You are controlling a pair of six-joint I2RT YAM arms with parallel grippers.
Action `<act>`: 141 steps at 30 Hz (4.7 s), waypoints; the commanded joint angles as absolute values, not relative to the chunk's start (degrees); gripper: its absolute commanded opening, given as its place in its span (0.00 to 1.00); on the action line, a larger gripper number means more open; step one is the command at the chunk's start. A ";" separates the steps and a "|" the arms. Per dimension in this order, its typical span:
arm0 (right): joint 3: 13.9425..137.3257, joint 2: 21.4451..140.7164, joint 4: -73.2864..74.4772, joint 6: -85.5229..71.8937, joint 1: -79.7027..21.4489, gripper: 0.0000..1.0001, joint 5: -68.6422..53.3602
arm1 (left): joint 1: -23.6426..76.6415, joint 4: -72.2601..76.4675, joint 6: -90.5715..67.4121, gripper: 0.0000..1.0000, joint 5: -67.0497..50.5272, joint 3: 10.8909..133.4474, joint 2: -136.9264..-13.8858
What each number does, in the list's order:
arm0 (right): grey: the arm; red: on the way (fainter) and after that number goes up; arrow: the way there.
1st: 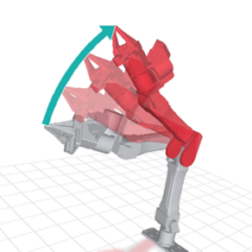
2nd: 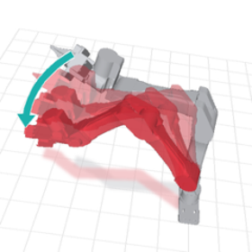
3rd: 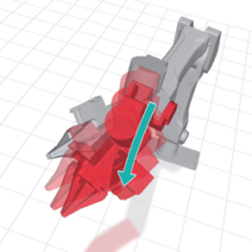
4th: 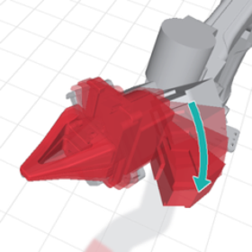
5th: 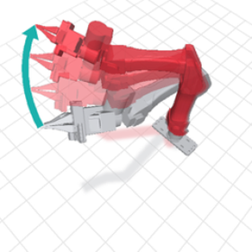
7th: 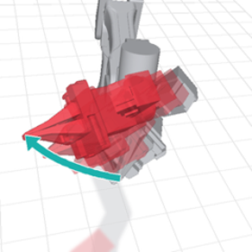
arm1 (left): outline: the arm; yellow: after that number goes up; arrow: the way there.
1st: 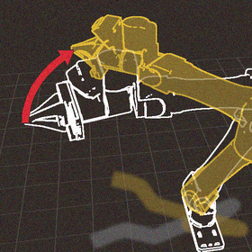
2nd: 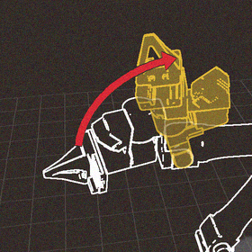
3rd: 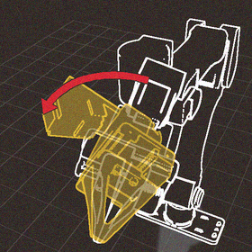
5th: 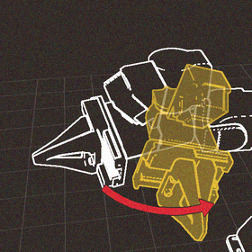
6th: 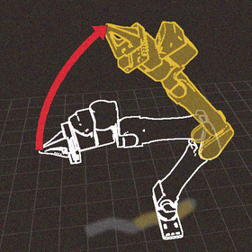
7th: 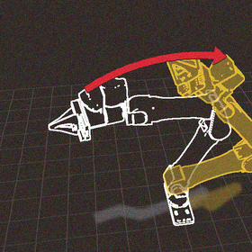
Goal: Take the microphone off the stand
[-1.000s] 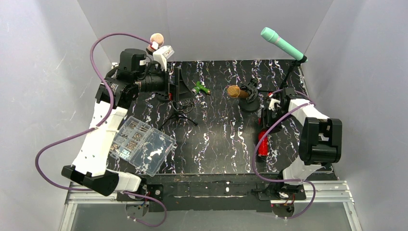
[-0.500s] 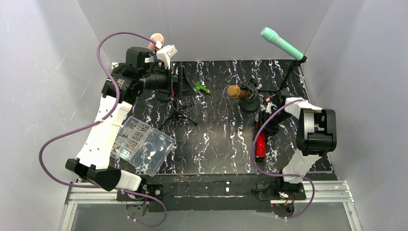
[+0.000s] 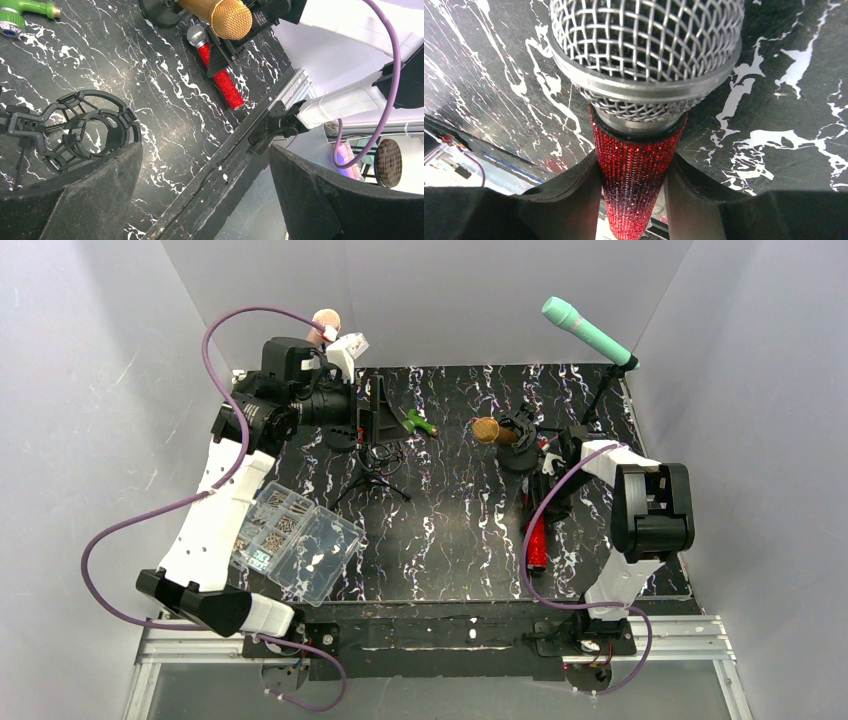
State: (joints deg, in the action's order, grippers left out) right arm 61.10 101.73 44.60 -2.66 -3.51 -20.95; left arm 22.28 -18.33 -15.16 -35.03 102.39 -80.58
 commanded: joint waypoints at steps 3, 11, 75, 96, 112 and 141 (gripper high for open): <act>63.09 103.31 45.83 -3.00 -3.60 0.38 -18.24 | 22.06 -19.12 -15.56 0.98 -38.17 103.63 -79.21; 63.67 104.84 46.35 -2.54 -3.60 0.41 -18.18 | 22.07 -19.07 -15.56 0.98 -38.80 103.36 -78.84; 70.36 64.91 50.07 9.82 -3.69 0.85 -23.96 | 22.06 -24.01 -7.52 0.98 -31.93 104.28 -76.65; 86.92 58.61 45.08 14.04 -8.72 0.85 -34.68 | 21.99 -39.54 5.41 0.98 -0.95 110.51 -82.01; 84.46 58.35 41.70 11.80 -12.12 0.85 -32.61 | 22.27 -27.40 -4.60 0.86 6.13 106.90 -91.41; 77.28 55.53 40.54 11.61 -12.39 0.85 -32.56 | 26.62 -20.08 -5.71 0.79 12.80 104.31 -88.10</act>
